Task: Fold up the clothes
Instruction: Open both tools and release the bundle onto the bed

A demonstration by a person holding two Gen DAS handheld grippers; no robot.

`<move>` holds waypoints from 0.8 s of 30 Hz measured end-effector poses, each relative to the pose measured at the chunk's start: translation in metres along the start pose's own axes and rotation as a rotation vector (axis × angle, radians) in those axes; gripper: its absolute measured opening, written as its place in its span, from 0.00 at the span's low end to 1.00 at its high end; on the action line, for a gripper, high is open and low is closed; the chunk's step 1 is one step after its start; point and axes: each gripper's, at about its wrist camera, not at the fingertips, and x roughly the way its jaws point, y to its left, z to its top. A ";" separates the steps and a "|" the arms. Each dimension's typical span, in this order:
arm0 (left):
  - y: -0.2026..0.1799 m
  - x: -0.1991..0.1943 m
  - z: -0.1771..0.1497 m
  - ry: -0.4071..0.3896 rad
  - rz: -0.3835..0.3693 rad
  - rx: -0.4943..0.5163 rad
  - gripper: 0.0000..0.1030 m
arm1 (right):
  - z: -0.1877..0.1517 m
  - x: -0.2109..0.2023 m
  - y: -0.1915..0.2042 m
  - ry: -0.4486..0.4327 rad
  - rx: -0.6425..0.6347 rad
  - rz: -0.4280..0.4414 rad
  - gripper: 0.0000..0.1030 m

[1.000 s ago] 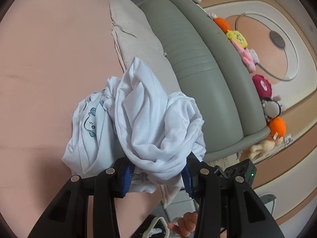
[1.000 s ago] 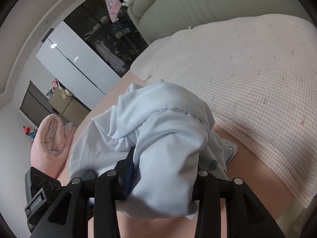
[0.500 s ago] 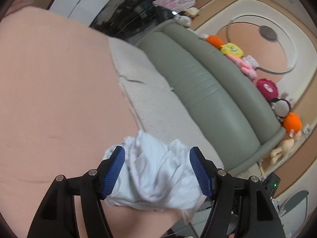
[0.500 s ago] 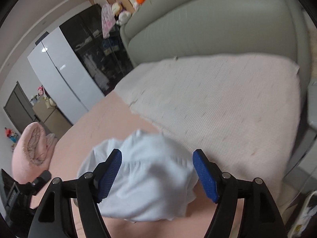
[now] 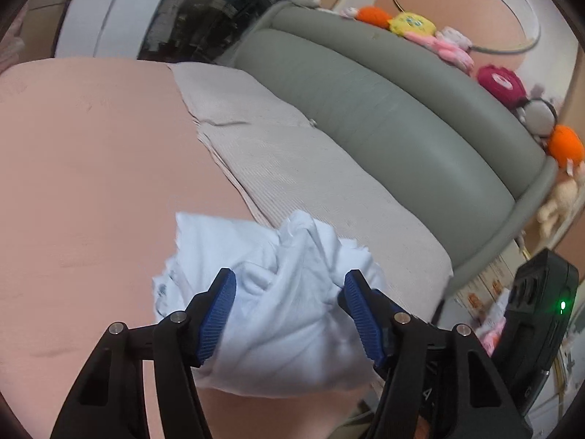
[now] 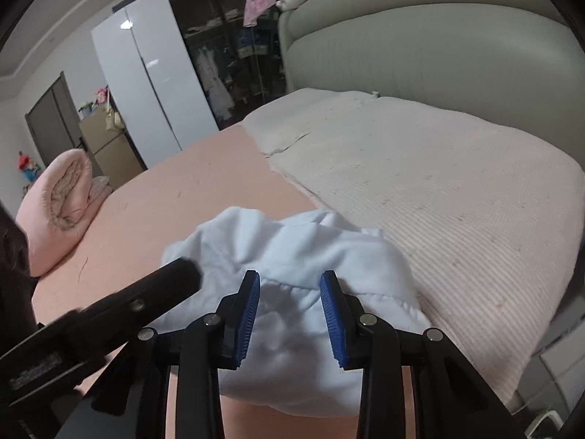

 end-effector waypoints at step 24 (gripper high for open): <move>0.088 0.067 0.010 0.108 0.089 -0.215 0.78 | -0.003 0.073 0.038 0.130 -0.206 -0.046 0.34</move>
